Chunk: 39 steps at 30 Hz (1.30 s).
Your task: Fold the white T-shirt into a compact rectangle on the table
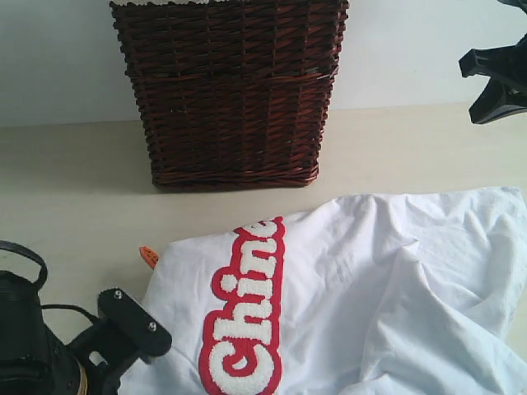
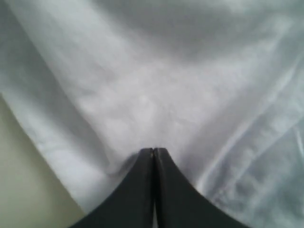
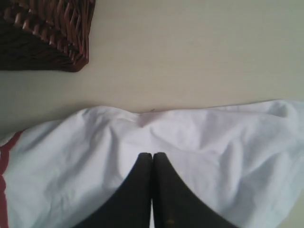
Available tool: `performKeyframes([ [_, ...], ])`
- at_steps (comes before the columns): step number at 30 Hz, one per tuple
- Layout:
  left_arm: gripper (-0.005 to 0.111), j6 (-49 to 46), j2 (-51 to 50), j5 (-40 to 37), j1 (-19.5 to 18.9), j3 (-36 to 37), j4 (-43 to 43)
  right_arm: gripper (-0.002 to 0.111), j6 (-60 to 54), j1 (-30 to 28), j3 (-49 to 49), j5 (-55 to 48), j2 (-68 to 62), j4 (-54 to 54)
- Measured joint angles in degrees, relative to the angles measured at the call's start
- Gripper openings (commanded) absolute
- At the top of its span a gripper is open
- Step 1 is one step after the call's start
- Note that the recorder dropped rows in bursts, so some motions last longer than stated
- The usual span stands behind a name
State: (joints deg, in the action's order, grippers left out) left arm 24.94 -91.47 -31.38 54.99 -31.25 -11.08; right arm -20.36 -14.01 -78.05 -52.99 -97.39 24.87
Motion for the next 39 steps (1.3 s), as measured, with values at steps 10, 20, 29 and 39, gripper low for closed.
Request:
performKeyframes([
  [10,0.000,-1.6,0.0,-6.5,8.0,0.0,4.5,0.000,-0.4,0.0,0.2,-0.3,0.0,0.3],
  [20,0.000,-21.0,0.5,-10.0,16.7,-0.1,21.0,0.000,-0.5,0.0,0.2,-0.3,0.0,0.4],
  [29,0.004,17.5,19.9,-1.0,14.3,0.0,-22.0,0.000,-0.5,0.0,0.2,-0.3,0.0,1.2],
  [39,0.041,34.3,8.2,21.5,-13.2,-1.6,-38.6,0.000,-1.9,0.0,0.4,-1.4,0.0,4.0],
])
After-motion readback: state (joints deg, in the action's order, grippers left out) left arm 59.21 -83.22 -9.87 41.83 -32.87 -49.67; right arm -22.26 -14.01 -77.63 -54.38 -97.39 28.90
